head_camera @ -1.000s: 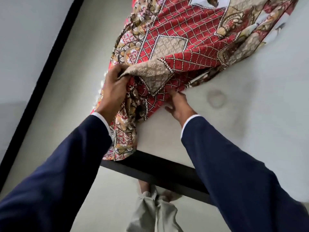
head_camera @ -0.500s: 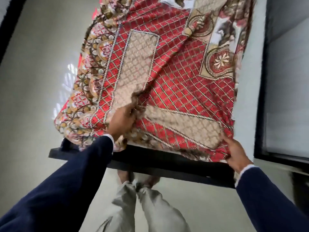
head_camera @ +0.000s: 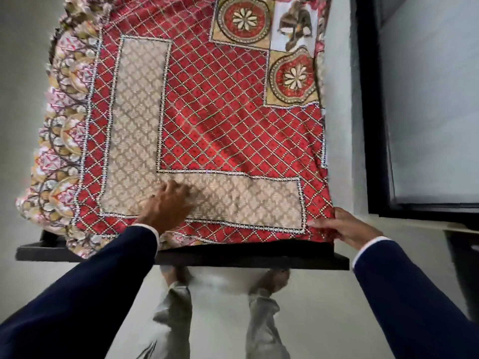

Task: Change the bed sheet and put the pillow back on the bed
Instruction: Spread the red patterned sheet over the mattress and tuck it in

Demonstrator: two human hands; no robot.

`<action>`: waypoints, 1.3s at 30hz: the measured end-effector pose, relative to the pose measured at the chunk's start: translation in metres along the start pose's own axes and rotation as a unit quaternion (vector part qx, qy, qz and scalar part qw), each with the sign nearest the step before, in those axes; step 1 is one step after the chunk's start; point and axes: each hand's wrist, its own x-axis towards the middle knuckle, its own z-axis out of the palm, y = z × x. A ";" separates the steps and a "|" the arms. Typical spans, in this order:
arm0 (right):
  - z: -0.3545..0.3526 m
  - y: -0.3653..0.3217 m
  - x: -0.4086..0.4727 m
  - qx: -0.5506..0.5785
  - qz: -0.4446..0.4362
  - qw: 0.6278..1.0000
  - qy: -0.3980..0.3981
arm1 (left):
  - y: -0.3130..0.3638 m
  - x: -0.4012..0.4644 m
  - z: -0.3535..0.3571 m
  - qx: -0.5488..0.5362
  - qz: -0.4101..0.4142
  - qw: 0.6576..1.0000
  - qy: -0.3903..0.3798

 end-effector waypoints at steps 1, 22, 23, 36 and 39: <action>-0.018 0.008 -0.005 0.031 -0.019 0.999 -0.003 | 0.014 0.007 -0.002 0.007 -0.023 1.000 -0.004; -0.152 0.074 -0.059 -0.032 -0.172 0.983 0.046 | 0.296 0.034 -0.002 -0.066 0.110 0.989 0.080; -0.156 0.070 -0.066 -0.029 -0.178 0.982 0.055 | 0.301 0.033 -0.004 -0.085 0.128 0.985 0.082; -0.183 0.109 -0.009 -0.098 -0.061 0.992 0.040 | 0.297 0.049 0.044 0.070 0.134 0.988 0.024; -0.188 0.141 0.023 -0.151 -0.046 0.985 0.063 | 0.296 0.048 0.047 0.105 0.124 0.987 0.014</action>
